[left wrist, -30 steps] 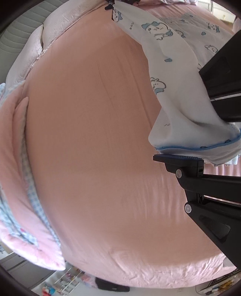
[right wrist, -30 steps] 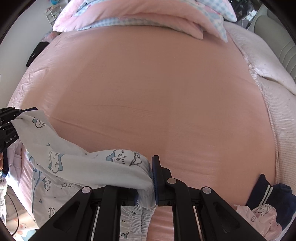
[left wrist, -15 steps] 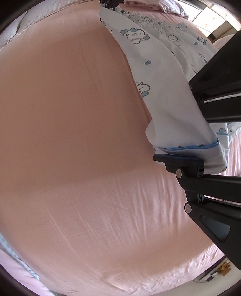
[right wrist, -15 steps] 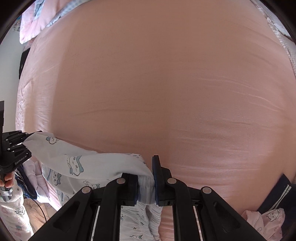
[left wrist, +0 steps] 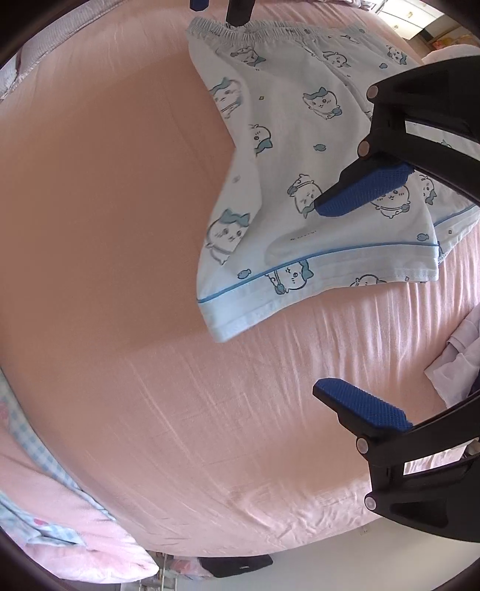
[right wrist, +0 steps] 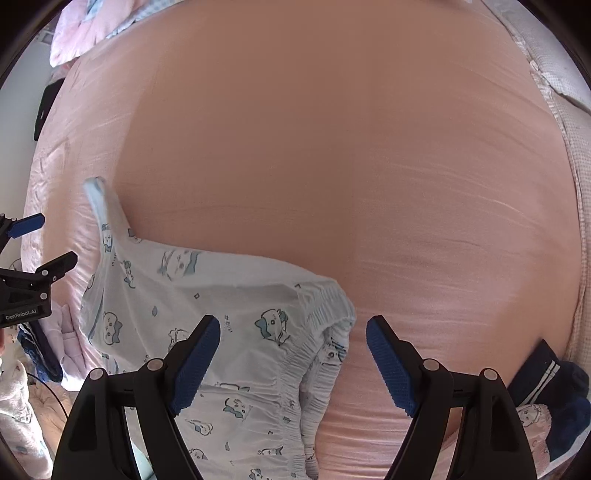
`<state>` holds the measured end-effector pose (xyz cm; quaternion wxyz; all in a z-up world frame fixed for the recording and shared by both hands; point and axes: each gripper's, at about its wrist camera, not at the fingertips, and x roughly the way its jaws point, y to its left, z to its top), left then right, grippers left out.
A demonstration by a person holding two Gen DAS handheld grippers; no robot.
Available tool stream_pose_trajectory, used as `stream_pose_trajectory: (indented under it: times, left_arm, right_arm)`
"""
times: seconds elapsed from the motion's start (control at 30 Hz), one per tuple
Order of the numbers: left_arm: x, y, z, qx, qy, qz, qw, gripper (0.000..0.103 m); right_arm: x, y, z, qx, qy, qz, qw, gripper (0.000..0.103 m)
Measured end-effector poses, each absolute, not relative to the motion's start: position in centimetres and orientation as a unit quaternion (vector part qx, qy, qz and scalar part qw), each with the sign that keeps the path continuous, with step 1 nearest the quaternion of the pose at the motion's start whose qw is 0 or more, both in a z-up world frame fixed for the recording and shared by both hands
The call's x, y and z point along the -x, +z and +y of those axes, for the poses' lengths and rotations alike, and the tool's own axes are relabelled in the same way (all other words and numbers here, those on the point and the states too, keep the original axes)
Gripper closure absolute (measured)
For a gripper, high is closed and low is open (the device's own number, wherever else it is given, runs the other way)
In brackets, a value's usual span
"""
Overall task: Fold clothes
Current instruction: 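Lay the folded pants on the bed and open both grippers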
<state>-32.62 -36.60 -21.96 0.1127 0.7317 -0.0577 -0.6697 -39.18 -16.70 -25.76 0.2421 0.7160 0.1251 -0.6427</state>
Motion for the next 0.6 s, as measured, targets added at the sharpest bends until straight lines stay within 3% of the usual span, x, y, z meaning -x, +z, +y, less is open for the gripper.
stream_pose_trajectory:
  times: [0.6]
  left_arm:
    - [23.4,-13.6,-31.3,-0.711,-0.694,-0.094,0.069,0.013]
  right_arm:
    - [31.3,-14.6,-12.5,-0.667,-0.68,0.181,0.246,0.022]
